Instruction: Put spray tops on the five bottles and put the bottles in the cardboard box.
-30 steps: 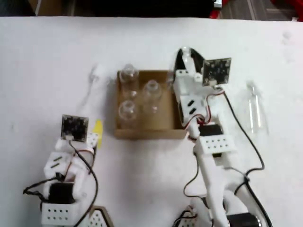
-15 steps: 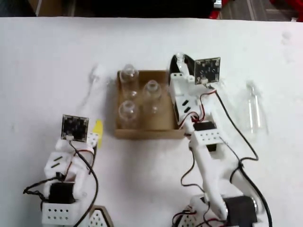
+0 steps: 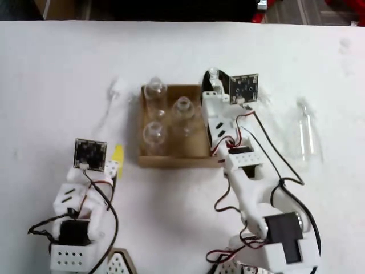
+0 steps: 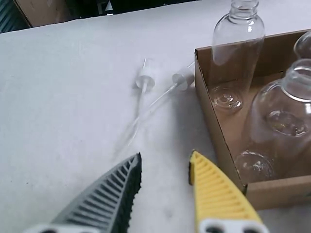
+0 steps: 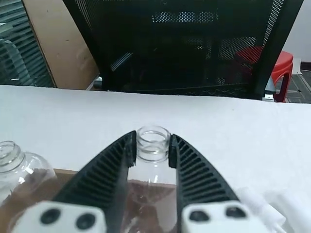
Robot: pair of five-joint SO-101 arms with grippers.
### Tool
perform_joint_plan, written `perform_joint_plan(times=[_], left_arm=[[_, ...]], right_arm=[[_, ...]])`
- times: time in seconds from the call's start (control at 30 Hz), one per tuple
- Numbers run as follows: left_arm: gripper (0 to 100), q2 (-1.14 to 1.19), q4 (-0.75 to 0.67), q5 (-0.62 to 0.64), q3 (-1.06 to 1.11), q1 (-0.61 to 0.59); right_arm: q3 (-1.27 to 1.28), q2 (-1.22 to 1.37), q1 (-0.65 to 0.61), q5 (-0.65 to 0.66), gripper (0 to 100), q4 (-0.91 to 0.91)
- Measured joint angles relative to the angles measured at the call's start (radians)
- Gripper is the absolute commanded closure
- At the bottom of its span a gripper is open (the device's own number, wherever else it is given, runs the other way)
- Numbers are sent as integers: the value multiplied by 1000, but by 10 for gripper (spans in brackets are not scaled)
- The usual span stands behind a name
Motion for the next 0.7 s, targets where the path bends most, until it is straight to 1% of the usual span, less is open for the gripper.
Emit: perform_joint_plan(times=[0.13,0.4,0.7], left_arm=[[842,0,0,0,0,0],[842,0,0,0,0,0],[842,0,0,0,0,0]], right_arm=[[0,55,2,0,984,-95],[-6,157,0,0,984,-203],[-6,189,2,0,984,-226]])
